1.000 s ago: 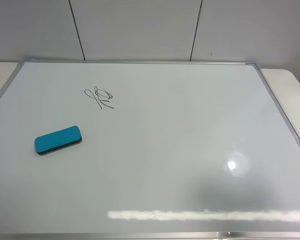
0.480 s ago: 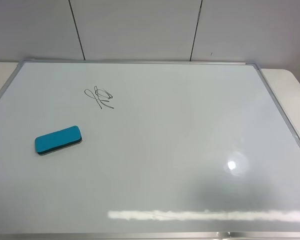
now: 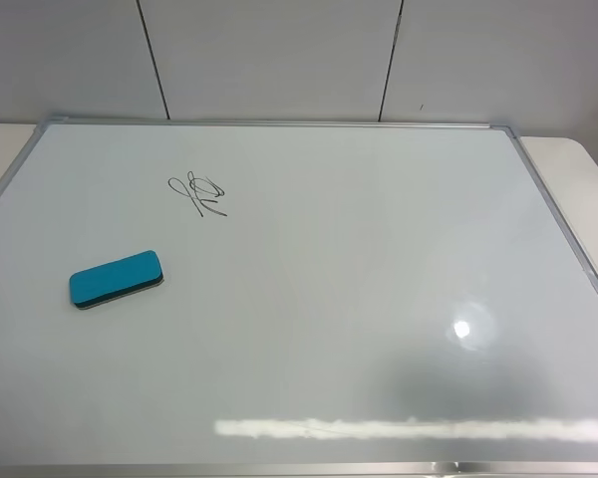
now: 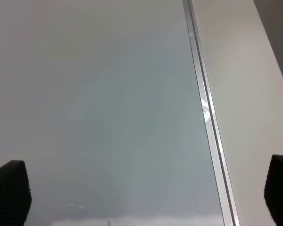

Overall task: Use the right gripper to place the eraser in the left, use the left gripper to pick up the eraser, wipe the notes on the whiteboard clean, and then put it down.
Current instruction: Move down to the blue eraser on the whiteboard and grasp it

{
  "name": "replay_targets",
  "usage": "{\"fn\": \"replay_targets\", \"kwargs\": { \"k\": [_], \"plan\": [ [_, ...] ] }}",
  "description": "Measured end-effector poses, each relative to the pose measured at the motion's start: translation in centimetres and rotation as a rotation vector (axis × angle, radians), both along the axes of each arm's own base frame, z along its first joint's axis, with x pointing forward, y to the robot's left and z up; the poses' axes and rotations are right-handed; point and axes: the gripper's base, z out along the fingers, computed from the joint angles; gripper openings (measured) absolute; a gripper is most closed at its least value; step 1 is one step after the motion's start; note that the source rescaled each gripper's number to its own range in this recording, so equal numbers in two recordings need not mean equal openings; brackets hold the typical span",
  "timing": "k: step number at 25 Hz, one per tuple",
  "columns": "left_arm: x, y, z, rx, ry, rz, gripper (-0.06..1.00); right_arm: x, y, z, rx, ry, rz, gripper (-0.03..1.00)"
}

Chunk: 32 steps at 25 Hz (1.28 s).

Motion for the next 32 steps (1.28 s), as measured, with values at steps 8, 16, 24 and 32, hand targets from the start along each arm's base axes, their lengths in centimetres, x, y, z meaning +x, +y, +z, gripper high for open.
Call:
{"fn": "replay_targets", "kwargs": {
  "k": [8, 16, 24, 32],
  "plan": [
    [6.7, -0.2, -3.3, 0.120, 0.193, -0.247, 1.00, 0.0, 0.0, 0.0, 0.000, 0.000, 0.000, 1.00],
    [9.8, -0.5, -6.2, 0.219, 0.234, -0.321, 1.00, 0.0, 0.0, 0.0, 0.005, 0.000, 0.003, 1.00],
    [11.9, -1.9, -8.7, 0.256, 0.247, -0.361, 1.00, 0.0, 0.0, 0.0, 0.005, 0.000, 0.003, 1.00],
    [14.2, -2.9, -12.8, 0.265, 0.286, -0.380, 1.00, 0.0, 0.0, 0.0, 0.005, 0.000, 0.003, 1.00]
  ]
}}
